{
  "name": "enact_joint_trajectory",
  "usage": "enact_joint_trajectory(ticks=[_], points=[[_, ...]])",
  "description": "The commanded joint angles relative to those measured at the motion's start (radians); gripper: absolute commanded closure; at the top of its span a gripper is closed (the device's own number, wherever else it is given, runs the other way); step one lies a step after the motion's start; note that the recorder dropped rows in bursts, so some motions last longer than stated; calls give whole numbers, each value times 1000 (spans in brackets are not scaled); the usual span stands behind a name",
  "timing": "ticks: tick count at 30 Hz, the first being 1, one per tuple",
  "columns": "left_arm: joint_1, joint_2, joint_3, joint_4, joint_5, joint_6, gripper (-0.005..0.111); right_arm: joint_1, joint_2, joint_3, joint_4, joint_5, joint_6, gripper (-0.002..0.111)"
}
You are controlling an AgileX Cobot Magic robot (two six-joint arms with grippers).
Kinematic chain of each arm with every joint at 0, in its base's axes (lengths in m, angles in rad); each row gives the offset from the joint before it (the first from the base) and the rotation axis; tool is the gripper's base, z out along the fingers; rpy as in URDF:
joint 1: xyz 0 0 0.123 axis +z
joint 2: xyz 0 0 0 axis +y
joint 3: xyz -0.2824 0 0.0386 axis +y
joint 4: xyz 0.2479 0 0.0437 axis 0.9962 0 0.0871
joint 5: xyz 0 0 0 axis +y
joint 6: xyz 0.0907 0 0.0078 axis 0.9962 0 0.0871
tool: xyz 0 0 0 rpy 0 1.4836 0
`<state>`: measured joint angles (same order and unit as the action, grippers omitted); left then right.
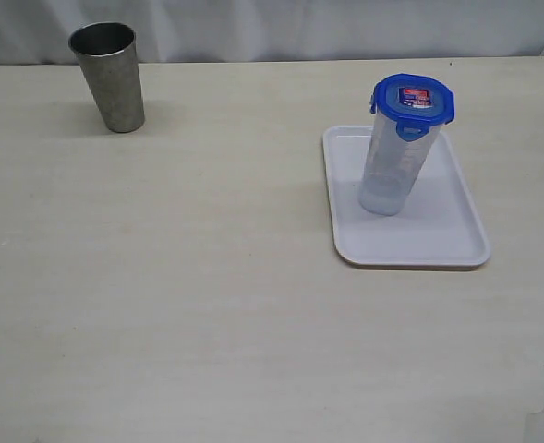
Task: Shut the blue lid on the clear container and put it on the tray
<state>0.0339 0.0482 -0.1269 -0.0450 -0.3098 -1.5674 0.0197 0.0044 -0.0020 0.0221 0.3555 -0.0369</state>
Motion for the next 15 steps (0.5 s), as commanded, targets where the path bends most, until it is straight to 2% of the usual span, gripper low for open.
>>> enact_joint_trajectory(ticks=[1, 15], points=[[-6, -42, 42, 0, 16, 0, 2, -6, -4, 2, -4, -11, 0, 103], [-6, -48, 83, -19, 157, 0, 2, -6, -4, 2, -4, -11, 0, 103]])
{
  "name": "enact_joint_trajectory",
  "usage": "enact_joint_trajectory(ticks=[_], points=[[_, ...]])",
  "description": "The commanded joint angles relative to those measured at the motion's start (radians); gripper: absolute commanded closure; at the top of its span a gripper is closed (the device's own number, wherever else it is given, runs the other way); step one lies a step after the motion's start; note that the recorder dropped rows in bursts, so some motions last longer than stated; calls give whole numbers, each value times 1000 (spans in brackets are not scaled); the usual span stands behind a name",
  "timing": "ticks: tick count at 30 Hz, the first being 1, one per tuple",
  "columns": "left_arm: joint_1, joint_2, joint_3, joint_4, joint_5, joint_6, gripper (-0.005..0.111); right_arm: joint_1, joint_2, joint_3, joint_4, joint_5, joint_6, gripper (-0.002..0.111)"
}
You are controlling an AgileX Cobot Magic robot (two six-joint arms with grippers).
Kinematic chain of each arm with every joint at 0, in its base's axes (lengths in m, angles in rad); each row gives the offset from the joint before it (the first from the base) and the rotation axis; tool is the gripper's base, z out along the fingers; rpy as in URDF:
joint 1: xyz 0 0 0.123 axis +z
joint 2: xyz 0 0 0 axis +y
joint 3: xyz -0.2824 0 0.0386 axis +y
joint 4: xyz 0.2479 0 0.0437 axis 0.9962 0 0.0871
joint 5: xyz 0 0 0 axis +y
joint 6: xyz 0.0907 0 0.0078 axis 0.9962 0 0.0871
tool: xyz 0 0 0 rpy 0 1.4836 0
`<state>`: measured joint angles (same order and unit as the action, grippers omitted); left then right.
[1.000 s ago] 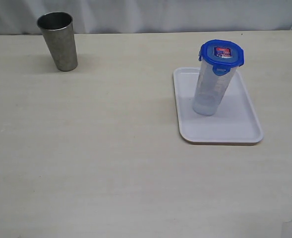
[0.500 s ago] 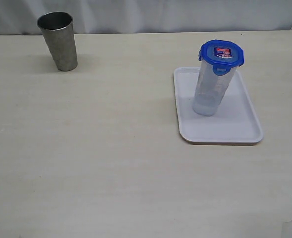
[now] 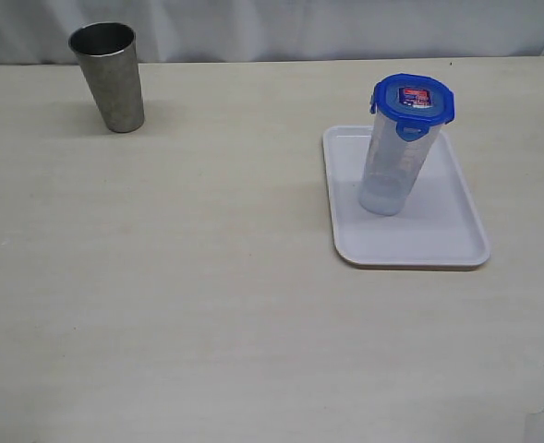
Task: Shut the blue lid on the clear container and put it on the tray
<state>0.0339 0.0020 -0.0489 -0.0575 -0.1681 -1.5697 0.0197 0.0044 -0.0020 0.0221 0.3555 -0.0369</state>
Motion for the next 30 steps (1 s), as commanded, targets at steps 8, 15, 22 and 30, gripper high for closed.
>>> enact_joint_trajectory(ticks=[8, 15, 22, 30], points=[[-6, -2, 5, -5, 25, 2, 2, -6, -4, 2, -4, -11, 0, 103], [-6, -2, 49, -5, 26, 2, 2, -6, -4, 2, -4, -11, 0, 103], [-6, -2, 49, 58, 221, 2, 2, -6, -4, 2, -4, -11, 0, 103], [-6, -2, 49, 65, 308, 2, 2, -6, -4, 2, -4, -11, 0, 103]])
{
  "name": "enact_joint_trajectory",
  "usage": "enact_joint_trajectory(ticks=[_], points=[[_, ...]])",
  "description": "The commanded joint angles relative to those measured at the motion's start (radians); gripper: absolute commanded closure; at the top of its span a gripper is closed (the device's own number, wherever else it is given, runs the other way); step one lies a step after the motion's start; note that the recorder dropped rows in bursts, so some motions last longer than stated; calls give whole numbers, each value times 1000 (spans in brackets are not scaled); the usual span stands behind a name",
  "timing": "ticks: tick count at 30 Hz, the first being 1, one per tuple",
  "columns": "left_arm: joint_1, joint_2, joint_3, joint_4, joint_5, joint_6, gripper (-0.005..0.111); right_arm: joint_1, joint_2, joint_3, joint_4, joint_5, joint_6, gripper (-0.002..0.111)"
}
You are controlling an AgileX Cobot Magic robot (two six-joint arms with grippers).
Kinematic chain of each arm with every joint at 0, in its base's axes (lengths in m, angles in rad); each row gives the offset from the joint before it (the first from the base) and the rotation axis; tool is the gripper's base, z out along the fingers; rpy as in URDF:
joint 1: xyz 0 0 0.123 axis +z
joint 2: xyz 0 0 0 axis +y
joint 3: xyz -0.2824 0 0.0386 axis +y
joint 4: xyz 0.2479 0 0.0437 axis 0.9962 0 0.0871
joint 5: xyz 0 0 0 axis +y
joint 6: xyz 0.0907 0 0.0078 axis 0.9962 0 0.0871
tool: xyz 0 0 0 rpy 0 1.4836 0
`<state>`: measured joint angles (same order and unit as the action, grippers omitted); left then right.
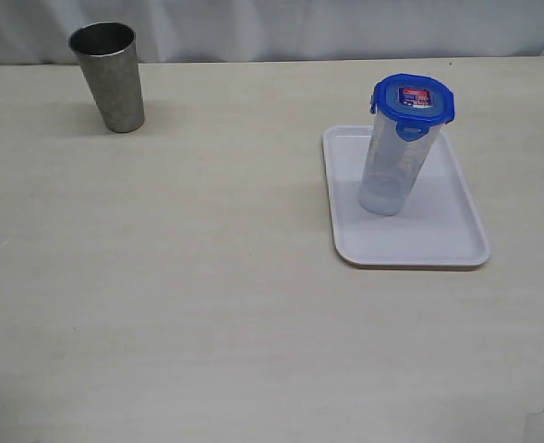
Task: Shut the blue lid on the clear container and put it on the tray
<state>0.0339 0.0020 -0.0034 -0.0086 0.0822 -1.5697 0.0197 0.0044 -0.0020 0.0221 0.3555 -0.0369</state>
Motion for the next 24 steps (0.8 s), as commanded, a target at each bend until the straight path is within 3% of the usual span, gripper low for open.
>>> enact_joint_trajectory(ticks=[1, 5, 20, 22, 24], points=[[-6, -2, 3, 29, 94, 2, 2, -6, -4, 2, -4, -11, 0, 103], [-6, -2, 3, 51, 234, 3, 2, -6, -4, 2, -4, -11, 0, 103], [-6, -2, 3, 53, 238, 5, 2, -6, -4, 2, -4, -11, 0, 103], [-6, -2, 3, 53, 238, 159, 2, -6, -4, 2, -4, -11, 0, 103], [-6, -2, 3, 53, 238, 603, 2, -6, -4, 2, -4, -11, 0, 103]])
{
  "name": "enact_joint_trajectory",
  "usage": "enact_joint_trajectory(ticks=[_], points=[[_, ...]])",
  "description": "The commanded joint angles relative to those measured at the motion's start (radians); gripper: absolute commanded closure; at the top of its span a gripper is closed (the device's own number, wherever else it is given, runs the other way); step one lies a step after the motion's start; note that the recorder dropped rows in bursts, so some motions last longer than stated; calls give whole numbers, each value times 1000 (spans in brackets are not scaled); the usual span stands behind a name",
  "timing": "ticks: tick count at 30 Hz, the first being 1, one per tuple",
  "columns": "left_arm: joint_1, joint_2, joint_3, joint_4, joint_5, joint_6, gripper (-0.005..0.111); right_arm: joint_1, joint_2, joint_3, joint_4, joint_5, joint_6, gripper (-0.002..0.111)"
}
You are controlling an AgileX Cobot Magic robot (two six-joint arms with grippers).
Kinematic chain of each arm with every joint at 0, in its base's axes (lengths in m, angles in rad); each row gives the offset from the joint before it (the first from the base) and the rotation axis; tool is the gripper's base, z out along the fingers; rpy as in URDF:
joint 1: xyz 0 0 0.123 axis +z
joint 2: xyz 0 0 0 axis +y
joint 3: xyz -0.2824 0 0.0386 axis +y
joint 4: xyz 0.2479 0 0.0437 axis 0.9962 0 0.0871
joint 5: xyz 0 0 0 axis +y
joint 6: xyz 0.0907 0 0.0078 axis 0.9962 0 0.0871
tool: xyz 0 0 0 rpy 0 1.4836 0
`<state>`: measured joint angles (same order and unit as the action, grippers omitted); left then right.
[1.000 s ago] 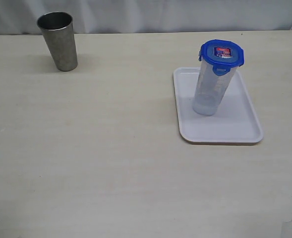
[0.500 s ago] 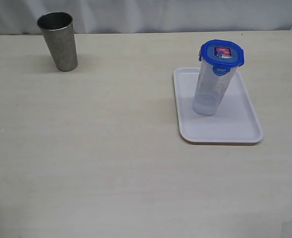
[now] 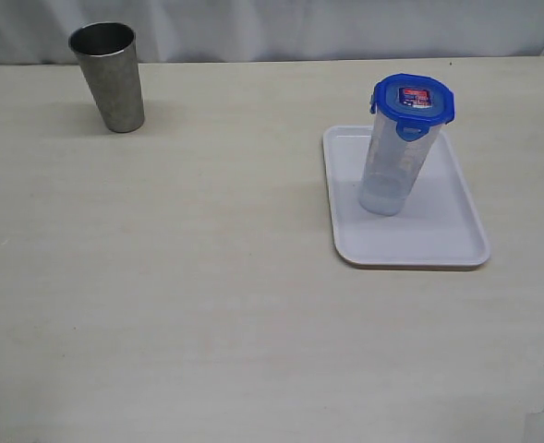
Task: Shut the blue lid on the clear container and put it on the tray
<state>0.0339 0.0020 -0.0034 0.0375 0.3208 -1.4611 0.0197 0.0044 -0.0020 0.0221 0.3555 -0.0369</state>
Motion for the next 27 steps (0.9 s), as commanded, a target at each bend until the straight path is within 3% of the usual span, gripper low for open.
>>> enact_joint_trajectory(ticks=[1, 5, 9, 27], points=[[-6, -2, 3, 6, -1, 665, 2, -6, -4, 2, -4, -11, 0, 103], [-6, -2, 3, 6, 0, 1202, 2, -6, -4, 2, -4, -11, 0, 103], [-6, -2, 3, 6, 1, 1455, 2, -6, -4, 2, -4, -11, 0, 103], [-6, -2, 3, 6, 10, 1487, 2, -6, -4, 2, -4, -11, 0, 103]])
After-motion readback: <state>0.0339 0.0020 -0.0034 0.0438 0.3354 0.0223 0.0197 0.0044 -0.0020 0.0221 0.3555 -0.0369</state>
